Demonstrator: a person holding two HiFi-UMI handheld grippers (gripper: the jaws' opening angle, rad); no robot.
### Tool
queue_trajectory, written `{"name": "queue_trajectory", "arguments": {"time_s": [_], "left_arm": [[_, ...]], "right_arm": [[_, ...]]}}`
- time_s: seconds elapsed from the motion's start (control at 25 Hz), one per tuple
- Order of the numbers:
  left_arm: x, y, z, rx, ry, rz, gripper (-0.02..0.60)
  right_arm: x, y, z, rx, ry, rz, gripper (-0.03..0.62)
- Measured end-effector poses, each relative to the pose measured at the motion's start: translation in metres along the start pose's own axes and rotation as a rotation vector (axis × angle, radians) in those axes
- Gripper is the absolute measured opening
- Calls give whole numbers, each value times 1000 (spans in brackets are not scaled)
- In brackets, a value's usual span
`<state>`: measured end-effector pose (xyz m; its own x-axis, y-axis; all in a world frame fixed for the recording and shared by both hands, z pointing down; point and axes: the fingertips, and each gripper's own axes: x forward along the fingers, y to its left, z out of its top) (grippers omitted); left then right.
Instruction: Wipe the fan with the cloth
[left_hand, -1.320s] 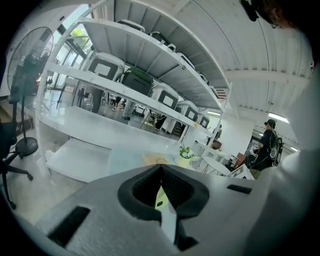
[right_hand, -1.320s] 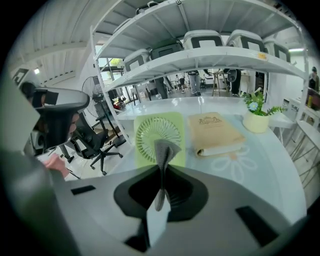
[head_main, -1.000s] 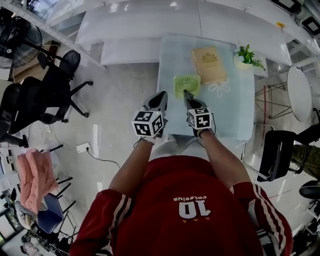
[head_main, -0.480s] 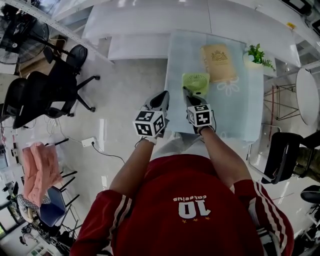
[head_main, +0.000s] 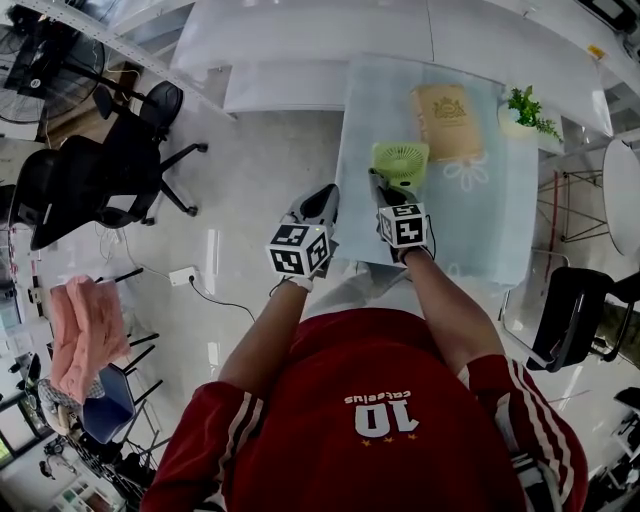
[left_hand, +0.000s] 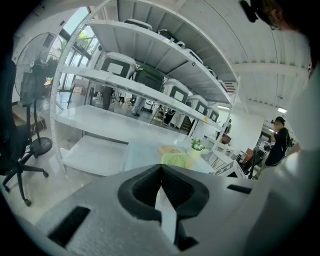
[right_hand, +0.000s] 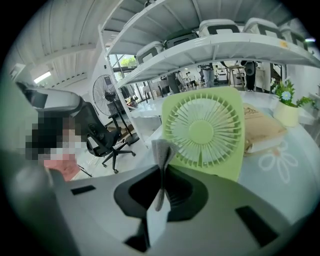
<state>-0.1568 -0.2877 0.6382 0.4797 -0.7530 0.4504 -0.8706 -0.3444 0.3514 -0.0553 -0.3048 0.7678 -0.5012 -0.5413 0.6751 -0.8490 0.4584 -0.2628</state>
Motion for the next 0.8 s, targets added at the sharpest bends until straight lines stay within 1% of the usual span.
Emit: {"name": "queue_trajectory", "arguments": {"time_s": [0.24,0.8], "left_arm": [[-3,3,-2,-3,1,13,5],[9,-13,-2,23,17,-10,5]], "right_arm": [[2,-8,-1,-3,2,-21,23],[-5,-29,-7,6,19,-63,23]]}}
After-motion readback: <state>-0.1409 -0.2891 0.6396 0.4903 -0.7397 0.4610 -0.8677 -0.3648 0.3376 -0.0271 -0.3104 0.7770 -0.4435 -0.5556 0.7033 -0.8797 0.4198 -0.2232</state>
